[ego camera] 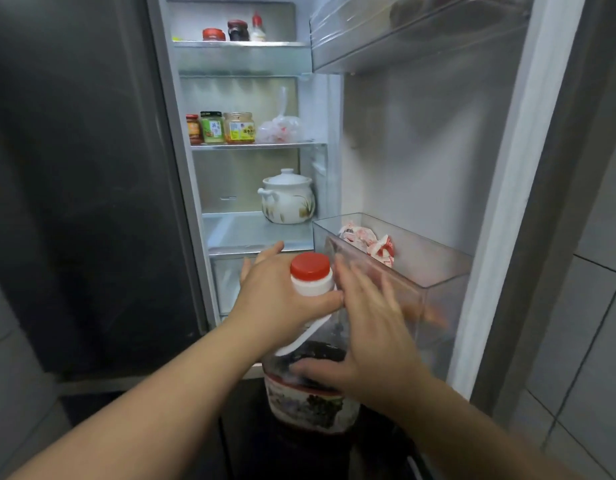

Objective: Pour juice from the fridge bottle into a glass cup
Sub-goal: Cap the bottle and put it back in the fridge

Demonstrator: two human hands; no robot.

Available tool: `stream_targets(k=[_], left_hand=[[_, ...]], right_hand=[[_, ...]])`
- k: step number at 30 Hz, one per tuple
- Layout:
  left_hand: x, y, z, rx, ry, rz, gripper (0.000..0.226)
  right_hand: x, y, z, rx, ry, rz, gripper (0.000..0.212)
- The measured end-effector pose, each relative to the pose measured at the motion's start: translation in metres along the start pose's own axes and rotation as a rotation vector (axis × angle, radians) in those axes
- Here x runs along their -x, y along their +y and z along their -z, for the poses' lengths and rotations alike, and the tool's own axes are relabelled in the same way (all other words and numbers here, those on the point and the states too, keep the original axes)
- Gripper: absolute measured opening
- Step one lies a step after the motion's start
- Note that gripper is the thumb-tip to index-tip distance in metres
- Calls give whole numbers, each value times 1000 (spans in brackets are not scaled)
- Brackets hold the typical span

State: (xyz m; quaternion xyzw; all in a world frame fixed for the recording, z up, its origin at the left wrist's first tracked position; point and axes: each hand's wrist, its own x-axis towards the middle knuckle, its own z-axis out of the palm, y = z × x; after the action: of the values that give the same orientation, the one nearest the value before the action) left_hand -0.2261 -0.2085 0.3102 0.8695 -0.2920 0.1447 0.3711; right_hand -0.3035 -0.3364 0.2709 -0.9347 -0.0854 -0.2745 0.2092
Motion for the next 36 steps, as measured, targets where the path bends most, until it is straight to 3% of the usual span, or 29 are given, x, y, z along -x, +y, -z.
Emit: stream_targets(k=[4,8,10,13,16,20,24,26,29,33,36], left_hand=[[-4,-10,16,37,7,19,32],[-15,-36,27,21,-13,-38,66],[-23,-51,30,16,7,-59,67],[-37,-74,35,21,19,-46,78],[-58,-89,40,-46,10,-23,95],[-93,-114,48,-68,-67,-32,80],[-125,-140,55,-104,-66,-76,109],[-141,-153,62,-132,-32,-132,118],[-165,-177,77,-302,84,-244,111],[-198,-213,93,-610,342,-306,73],[-219,-227,92,-982,242,-290,70]], right_hand=[[-28,-7,-16,-278,-14,-159,140],[-64,-7,-28,-361,-246,-112,145],[-79,-9,-37,-277,-257,-61,137],[-104,-15,-62,-237,-71,6,100],[-128,-17,-85,-504,41,-4,78],[-163,-18,-108,-710,184,-34,58],[-198,-20,-116,-582,276,-35,36],[-215,-20,-122,-475,314,-54,41],[-242,-19,-129,-314,392,-51,48],[-280,-9,-130,-228,505,-82,52],[-307,-6,-133,-147,536,-89,56]])
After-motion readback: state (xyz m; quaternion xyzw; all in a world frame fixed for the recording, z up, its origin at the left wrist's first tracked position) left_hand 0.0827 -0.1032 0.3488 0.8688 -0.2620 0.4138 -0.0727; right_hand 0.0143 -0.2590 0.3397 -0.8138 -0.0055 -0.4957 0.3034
